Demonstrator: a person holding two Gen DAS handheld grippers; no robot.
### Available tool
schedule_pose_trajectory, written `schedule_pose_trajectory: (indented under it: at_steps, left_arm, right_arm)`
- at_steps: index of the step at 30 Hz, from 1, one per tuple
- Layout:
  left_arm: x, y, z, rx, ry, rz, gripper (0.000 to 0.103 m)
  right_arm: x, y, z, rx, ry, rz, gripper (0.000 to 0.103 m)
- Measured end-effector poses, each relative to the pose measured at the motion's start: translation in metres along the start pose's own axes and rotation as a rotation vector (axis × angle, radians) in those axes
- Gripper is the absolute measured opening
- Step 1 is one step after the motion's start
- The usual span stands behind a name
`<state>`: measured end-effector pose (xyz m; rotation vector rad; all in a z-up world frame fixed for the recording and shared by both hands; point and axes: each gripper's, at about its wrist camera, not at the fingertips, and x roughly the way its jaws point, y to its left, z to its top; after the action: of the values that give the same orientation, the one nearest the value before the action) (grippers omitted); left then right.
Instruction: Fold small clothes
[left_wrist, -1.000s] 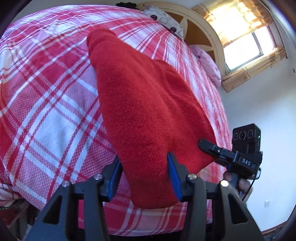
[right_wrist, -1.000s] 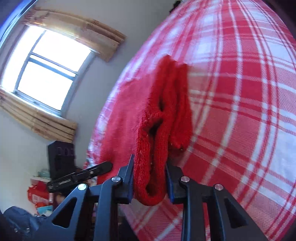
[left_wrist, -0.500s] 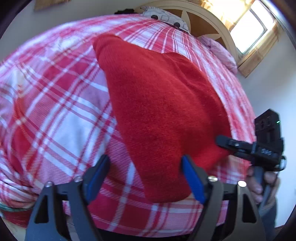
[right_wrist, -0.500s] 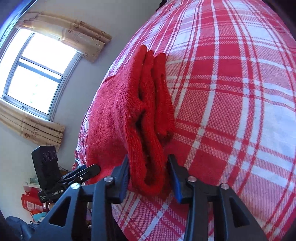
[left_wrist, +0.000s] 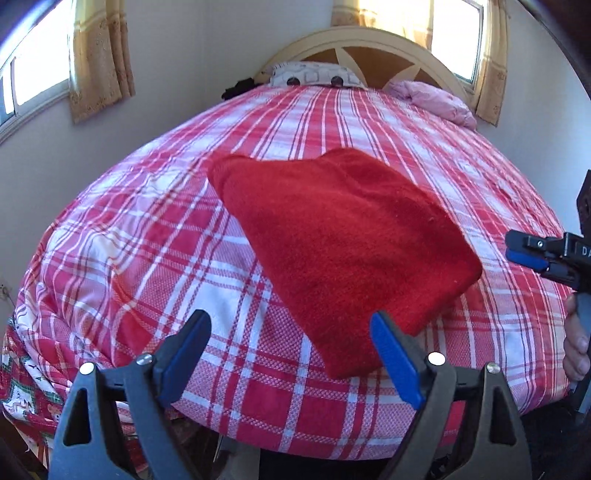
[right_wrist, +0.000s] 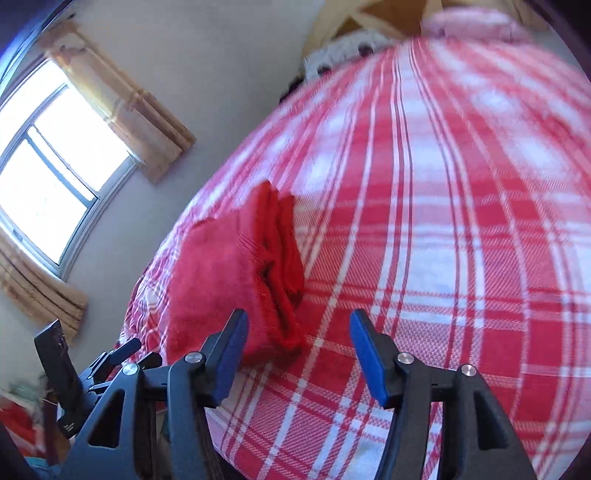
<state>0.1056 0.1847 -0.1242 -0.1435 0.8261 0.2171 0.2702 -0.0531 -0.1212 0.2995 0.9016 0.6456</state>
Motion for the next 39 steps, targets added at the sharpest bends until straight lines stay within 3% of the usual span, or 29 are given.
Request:
schedule_pose_trajectory:
  at_steps: [15, 20, 24, 39]
  left_arm:
    - [-0.054, -0.008, 0.013, 0.026, -0.148, -0.013, 0.094]
    - [-0.072, -0.013, 0.016, 0.036, -0.201, -0.009, 0.098]
    - [-0.08, -0.017, 0.017, 0.046, -0.225, -0.008, 0.099]
    - [-0.094, -0.025, 0.017, 0.06, -0.256, -0.016, 0.101]
  right_arm:
    - [-0.078, 0.091, -0.029, -0.209, -0.246, -0.094, 0.062]
    - [-0.096, 0.113, -0.041, -0.277, -0.289, -0.117, 0.063]
    - [-0.103, 0.126, -0.049, -0.331, -0.317, -0.151, 0.071]
    - [-0.119, 0.147, -0.071, -0.419, -0.345, -0.2, 0.071]
